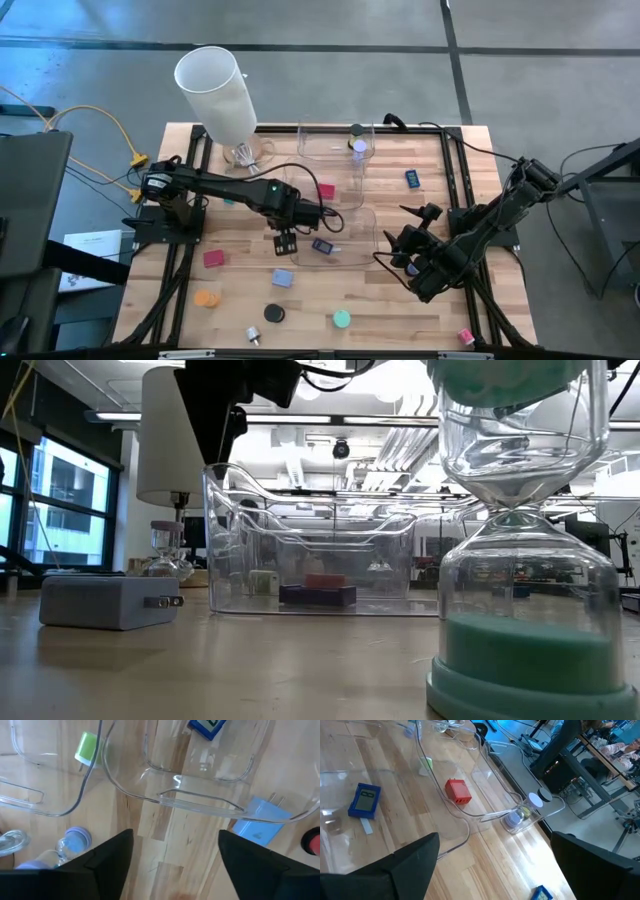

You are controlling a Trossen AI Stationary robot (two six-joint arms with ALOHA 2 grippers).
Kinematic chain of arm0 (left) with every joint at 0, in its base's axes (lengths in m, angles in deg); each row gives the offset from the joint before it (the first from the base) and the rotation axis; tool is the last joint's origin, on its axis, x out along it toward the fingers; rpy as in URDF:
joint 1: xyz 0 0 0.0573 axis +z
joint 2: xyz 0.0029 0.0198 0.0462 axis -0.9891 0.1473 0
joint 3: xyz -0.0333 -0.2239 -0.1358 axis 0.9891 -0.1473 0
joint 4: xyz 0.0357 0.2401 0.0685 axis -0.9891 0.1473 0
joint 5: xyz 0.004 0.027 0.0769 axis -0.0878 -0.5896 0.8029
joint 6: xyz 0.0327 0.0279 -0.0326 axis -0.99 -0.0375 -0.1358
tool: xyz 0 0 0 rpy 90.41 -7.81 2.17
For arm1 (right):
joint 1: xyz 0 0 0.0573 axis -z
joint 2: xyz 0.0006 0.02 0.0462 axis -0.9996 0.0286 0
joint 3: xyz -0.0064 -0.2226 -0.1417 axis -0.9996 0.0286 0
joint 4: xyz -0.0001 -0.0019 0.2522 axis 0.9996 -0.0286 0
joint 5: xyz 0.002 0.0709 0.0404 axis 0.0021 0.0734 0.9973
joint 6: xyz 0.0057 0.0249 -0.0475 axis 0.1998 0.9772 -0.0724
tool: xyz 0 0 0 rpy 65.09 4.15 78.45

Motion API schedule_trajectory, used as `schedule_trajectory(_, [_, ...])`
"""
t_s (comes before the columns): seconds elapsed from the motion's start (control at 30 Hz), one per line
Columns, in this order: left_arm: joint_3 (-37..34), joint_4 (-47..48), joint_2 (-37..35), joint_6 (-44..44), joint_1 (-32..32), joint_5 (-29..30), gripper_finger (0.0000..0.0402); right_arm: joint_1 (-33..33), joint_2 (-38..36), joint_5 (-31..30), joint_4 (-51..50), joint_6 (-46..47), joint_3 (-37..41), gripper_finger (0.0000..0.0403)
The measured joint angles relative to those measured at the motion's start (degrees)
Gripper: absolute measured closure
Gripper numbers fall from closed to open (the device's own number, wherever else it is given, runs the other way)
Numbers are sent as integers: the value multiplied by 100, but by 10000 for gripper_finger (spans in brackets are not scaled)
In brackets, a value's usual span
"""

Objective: Pick & Place Office items
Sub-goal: Put the light purple hourglass in the middle transparent bin

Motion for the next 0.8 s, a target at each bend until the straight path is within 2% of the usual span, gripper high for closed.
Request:
schedule_trajectory(0.13, [0, 63, 1, 317, -59, -210, 91, 0, 0, 4, 0, 0, 0, 31])
schedule_trajectory(0.3, [0, 344, 1, 644, -298, -585, 88, 0, 0, 7, 0, 0, 0, 31])
schedule_trajectory(0.43, [0, 377, 1, 784, -615, -596, 88, 0, 0, 9, 0, 0, 0, 31])
schedule_trajectory(0.57, [0, 284, 1, 1322, -1016, -587, 88, 0, 0, 7, 0, 0, 0, 31])
schedule_trajectory(0.8, [0, 301, 6, 1177, -1697, -186, 88, 0, 0, -8, 3, 1, 0, 31])
